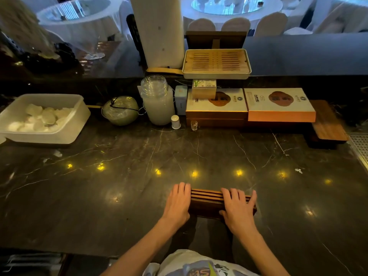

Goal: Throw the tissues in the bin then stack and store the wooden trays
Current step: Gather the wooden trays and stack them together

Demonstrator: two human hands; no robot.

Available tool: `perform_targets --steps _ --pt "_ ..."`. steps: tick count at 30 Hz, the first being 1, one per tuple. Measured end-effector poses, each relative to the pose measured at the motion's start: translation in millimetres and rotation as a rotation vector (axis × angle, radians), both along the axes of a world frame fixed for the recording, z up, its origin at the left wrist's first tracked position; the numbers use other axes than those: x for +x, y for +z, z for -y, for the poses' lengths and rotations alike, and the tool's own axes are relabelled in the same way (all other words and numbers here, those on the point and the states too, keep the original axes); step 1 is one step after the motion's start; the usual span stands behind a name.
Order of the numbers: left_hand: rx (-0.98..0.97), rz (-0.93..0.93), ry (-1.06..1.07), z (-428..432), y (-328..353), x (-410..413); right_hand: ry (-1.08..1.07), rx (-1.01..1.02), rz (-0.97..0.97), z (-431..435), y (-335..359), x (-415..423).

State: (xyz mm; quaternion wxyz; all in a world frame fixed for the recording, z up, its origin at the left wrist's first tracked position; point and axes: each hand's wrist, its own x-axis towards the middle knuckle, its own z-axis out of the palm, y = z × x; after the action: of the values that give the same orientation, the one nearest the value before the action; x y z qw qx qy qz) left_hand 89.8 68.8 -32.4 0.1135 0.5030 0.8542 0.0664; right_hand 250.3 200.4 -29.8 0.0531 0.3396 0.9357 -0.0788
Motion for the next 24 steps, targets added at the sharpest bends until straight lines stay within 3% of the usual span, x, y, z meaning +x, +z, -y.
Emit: perform_targets --steps 5,12,15,19,24 --pt "-0.086 -0.174 -0.171 -13.7 2.2 10.9 0.045 0.019 -0.006 0.2 -1.6 -1.9" --pt "-0.004 -0.129 -0.251 -10.7 3.2 5.3 0.119 0.045 -0.075 -0.6 -4.7 8.7" --pt "0.082 0.050 -0.244 2.4 4.0 -4.8 0.012 -0.062 -0.104 -15.0 -2.0 33.1" --pt "0.247 0.366 -0.158 13.9 9.1 -7.6 -0.227 -0.563 -0.337 -28.1 -5.1 57.2" --pt "0.369 0.739 0.072 23.5 5.3 -4.1 -0.324 -0.676 -0.497 -18.6 -14.8 54.6"
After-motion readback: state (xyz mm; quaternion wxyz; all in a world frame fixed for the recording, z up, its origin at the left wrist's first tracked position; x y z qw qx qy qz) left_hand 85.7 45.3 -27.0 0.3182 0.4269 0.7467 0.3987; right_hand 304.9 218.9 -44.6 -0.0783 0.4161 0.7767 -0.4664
